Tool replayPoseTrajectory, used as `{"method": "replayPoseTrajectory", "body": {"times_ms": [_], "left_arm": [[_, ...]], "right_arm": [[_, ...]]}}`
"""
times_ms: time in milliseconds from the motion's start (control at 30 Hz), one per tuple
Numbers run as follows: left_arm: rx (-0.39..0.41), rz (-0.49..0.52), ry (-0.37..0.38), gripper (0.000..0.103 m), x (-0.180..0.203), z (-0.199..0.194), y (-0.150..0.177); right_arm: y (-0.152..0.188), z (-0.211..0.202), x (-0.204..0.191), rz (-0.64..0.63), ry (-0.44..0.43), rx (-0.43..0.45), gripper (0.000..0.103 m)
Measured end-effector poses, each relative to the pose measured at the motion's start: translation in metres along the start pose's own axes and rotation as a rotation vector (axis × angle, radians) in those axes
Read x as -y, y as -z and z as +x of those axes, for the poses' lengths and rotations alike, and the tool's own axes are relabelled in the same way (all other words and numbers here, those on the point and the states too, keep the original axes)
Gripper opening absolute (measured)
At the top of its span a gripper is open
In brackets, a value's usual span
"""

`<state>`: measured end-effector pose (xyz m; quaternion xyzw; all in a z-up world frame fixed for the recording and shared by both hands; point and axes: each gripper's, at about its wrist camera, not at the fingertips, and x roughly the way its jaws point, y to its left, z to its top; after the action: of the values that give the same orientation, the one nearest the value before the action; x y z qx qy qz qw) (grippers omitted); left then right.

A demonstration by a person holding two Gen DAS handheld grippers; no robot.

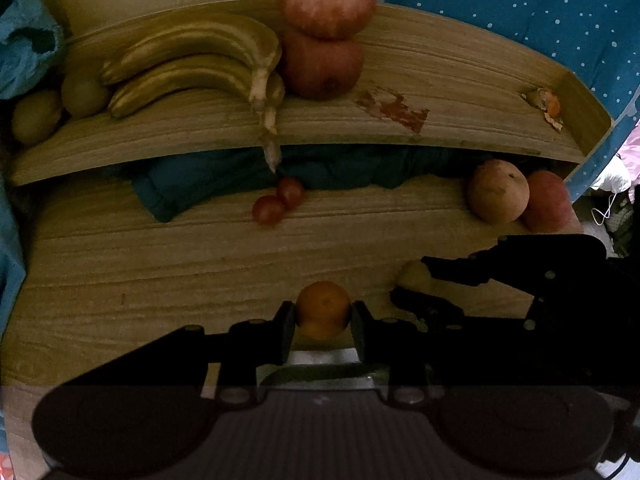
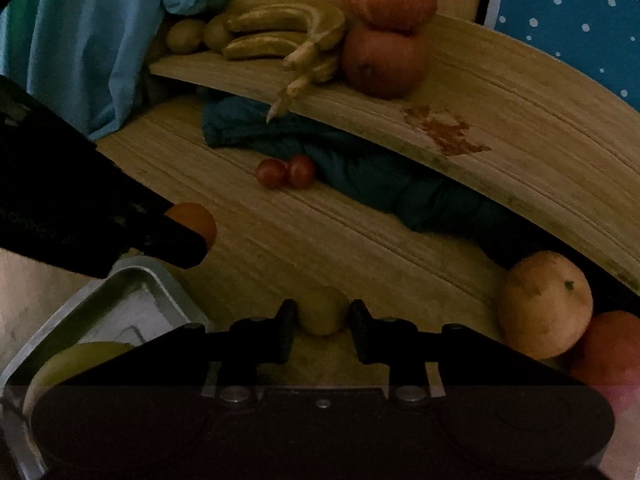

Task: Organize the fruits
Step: 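Carry the orange with the left tool while the right tool carries the kiwi over the tray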

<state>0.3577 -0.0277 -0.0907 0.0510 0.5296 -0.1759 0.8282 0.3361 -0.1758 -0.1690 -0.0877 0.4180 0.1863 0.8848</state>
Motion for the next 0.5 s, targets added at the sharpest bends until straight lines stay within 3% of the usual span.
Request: {"method": "replayPoseTrajectory", "body": {"times_ms": [500], "left_arm": [[-0.008,0.049,0.028,0.034,0.023,-0.015,0.025]], "right_arm": [[0.040,-0.077,-0.014,0.047,0.015,0.062,0.031]]}}
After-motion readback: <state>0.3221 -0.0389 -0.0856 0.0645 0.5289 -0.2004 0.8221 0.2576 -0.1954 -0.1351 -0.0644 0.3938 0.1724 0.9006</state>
